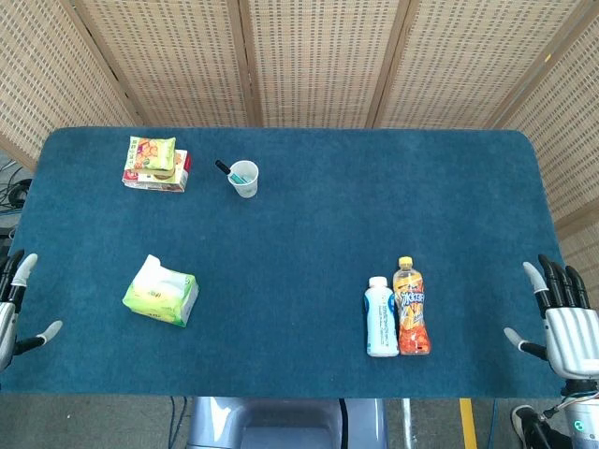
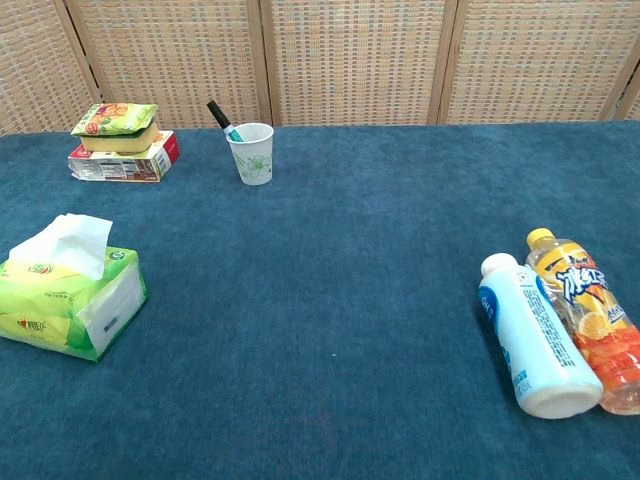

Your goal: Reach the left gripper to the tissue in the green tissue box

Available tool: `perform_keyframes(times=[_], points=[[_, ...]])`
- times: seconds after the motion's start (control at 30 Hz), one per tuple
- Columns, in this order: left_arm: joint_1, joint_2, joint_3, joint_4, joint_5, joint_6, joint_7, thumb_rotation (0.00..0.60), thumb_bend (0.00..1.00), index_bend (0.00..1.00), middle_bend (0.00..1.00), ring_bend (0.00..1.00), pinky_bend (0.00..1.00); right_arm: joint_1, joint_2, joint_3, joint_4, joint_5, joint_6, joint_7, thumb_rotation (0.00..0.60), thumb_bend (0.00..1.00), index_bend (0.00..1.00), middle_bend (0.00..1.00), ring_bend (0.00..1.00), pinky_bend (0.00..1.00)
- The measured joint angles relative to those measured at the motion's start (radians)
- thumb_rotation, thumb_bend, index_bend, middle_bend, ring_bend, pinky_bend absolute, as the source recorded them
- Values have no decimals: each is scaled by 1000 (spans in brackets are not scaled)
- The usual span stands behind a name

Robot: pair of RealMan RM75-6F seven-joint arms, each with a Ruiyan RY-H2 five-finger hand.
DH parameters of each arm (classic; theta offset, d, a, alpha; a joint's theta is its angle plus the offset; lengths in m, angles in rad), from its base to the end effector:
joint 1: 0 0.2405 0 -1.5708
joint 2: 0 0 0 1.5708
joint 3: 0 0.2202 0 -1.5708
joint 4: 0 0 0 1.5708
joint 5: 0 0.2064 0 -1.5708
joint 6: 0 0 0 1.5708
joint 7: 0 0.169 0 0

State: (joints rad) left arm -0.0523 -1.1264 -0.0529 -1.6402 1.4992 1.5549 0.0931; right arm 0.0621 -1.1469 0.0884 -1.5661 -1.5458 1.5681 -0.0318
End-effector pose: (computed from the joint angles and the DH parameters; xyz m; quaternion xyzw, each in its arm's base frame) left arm -0.2729 0.1939 0.1533 -0.5840 -0.3597 -0.3832 0.6186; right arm -0.2719 -0.2038 0.1590 0.5865 -0.3344 0.4121 0.6118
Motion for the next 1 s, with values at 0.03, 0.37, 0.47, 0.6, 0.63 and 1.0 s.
perform_keyframes(times=[0.03,0.37,0.47,0.6,0.63,1.0], points=[[0,1,0,0,-1,-3,-2,600,0,0,0,0,0,1,-1,0,1,1,-2,-2,600,0,0,0,0,0],[-21,8,-5,2,-13,-45,-15,600,19,0,0,0,0,5,-2,0,-2,2,-9,-8,600,0,0,0,0,0],[-50,22,-14,-3,-14,-87,-35,600,54,0,0,0,0,7,-2,2,0,7,-14,-8,600,0,0,0,0,0],[-110,39,-29,0,-10,-168,-61,600,59,0,0,0,0,10,-2,4,2,25,-30,-5,600,0,0,0,0,0],[-127,42,-32,1,-8,-194,-66,600,61,0,0,0,0,11,-2,7,2,32,-35,-3,600,0,0,0,0,0],[-477,30,-67,70,5,-669,-156,600,67,116,9,47,88,15,13,25,7,67,-49,48,600,0,0,0,0,0]])
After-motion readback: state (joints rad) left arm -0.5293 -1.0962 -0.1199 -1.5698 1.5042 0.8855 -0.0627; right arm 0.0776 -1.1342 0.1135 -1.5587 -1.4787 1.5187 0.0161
